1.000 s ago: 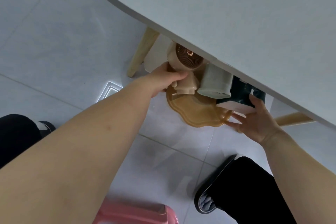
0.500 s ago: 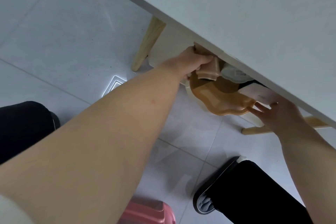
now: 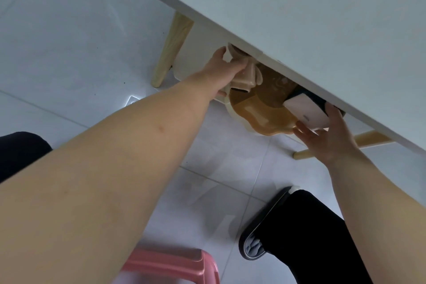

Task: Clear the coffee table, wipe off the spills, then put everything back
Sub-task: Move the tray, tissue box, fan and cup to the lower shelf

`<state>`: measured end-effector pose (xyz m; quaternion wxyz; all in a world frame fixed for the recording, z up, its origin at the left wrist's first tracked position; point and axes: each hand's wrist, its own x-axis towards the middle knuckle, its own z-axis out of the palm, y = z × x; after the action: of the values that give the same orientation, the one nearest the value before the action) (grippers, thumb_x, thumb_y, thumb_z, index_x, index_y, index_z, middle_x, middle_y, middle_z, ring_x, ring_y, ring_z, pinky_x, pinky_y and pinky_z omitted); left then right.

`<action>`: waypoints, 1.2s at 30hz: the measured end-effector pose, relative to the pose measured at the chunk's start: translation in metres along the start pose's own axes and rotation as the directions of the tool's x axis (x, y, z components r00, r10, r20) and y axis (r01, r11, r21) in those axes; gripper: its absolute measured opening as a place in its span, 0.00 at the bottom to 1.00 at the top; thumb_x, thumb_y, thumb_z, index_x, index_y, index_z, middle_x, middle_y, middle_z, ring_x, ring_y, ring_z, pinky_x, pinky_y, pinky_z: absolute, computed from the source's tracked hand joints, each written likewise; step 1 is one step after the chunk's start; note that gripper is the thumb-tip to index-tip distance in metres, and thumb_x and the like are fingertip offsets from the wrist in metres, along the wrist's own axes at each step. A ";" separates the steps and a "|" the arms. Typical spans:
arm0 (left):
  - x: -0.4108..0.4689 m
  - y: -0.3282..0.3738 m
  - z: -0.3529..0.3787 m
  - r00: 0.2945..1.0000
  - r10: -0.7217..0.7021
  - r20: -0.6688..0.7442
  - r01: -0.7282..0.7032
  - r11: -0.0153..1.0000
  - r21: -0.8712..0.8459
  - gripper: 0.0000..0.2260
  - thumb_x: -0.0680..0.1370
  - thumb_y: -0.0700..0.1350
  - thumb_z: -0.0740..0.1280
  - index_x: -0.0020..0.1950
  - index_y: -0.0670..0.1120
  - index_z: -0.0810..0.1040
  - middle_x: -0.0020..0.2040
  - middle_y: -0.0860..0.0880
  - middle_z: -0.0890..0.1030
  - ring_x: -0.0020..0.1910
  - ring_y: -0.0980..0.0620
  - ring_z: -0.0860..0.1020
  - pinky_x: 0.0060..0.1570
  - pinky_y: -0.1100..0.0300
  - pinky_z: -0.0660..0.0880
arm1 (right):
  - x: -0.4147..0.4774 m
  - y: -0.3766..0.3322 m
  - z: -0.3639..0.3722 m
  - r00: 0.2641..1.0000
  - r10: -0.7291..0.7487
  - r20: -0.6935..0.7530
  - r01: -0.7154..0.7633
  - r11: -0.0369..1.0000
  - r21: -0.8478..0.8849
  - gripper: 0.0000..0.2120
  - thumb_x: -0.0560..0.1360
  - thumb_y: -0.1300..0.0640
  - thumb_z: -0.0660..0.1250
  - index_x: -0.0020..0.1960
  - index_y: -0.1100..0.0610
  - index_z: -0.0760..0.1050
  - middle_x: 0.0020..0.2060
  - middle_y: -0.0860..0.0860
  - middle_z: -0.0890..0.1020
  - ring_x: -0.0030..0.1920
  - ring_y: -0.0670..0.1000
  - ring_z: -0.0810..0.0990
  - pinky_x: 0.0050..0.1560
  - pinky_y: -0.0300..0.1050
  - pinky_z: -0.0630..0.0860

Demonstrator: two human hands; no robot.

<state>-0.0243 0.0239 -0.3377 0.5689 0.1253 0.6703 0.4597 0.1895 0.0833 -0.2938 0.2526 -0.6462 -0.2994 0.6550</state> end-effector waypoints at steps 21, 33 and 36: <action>-0.010 -0.002 0.019 0.997 0.079 -0.013 -0.076 0.984 0.163 0.22 0.70 0.47 0.66 0.63 0.46 0.70 0.58 0.46 0.78 0.54 0.48 0.78 0.41 0.53 0.80 | -0.006 0.005 -0.039 0.996 0.073 -0.045 -0.065 0.983 0.171 0.04 0.75 0.55 0.63 0.43 0.53 0.69 0.47 0.56 0.74 0.46 0.56 0.77 0.58 0.51 0.74; -0.008 -0.008 0.020 0.995 0.090 -0.032 -0.085 0.987 0.138 0.32 0.69 0.50 0.70 0.69 0.44 0.63 0.65 0.47 0.74 0.60 0.48 0.75 0.48 0.50 0.78 | -0.001 0.010 -0.068 0.986 0.061 -0.155 -0.033 0.984 0.178 0.12 0.75 0.58 0.62 0.58 0.55 0.67 0.61 0.57 0.70 0.59 0.57 0.74 0.64 0.47 0.72; -0.007 -0.009 0.019 0.994 0.100 -0.045 -0.093 0.986 0.141 0.32 0.69 0.49 0.70 0.69 0.44 0.62 0.64 0.48 0.74 0.60 0.49 0.75 0.45 0.53 0.78 | 0.007 0.007 -0.063 0.988 -0.025 -0.153 0.035 0.998 0.061 0.21 0.77 0.57 0.59 0.68 0.59 0.61 0.67 0.58 0.68 0.65 0.58 0.71 0.60 0.45 0.75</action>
<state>-0.0020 0.0228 -0.3384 0.5184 0.1850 0.7083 0.4420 0.2524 0.0873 -0.3025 0.3049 -0.6815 -0.2678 0.6090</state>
